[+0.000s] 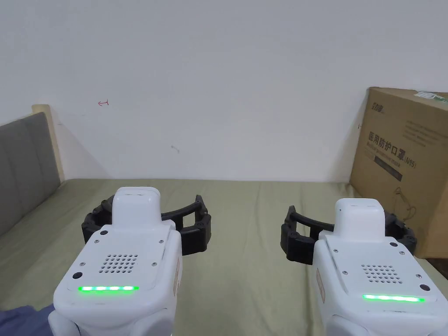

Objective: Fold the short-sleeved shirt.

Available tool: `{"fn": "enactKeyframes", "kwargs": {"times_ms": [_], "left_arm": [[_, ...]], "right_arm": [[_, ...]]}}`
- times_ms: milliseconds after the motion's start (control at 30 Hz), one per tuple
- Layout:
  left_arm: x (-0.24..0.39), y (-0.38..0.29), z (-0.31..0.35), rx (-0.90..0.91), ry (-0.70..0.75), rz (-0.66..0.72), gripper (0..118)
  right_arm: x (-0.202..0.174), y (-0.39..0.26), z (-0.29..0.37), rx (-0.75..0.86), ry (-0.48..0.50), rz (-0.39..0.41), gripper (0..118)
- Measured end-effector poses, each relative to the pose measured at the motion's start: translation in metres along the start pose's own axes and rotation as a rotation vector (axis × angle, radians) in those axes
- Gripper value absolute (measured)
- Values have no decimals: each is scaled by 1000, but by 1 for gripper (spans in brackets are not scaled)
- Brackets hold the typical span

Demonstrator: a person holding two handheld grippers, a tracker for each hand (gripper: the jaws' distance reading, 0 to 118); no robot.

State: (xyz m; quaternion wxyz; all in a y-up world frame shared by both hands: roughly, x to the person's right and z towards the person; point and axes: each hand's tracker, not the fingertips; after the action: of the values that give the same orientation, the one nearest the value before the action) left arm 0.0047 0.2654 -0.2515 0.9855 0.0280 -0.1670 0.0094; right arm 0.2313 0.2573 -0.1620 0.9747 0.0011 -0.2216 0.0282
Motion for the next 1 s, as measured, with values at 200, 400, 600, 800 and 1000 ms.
{"fn": "enactKeyframes", "kwargs": {"times_ms": [200,400,600,800,1000], "left_arm": [[0,0,1,3,-7,-10,113],[2,-1,1,7,-14,-19,113],[3,-4,0,-1,-13,-19,113],[2,-4,-1,-5,-7,-13,113],[1,-2,0,1,-9,-16,113]], "right_arm": [[1,-2,-2,-12,-17,1,115],[1,-4,-2,-12,-1,9,115],[-2,-4,-1,-7,9,26,115],[-2,-4,-2,-11,11,31,115],[-1,-2,-1,-2,18,30,115]]}}
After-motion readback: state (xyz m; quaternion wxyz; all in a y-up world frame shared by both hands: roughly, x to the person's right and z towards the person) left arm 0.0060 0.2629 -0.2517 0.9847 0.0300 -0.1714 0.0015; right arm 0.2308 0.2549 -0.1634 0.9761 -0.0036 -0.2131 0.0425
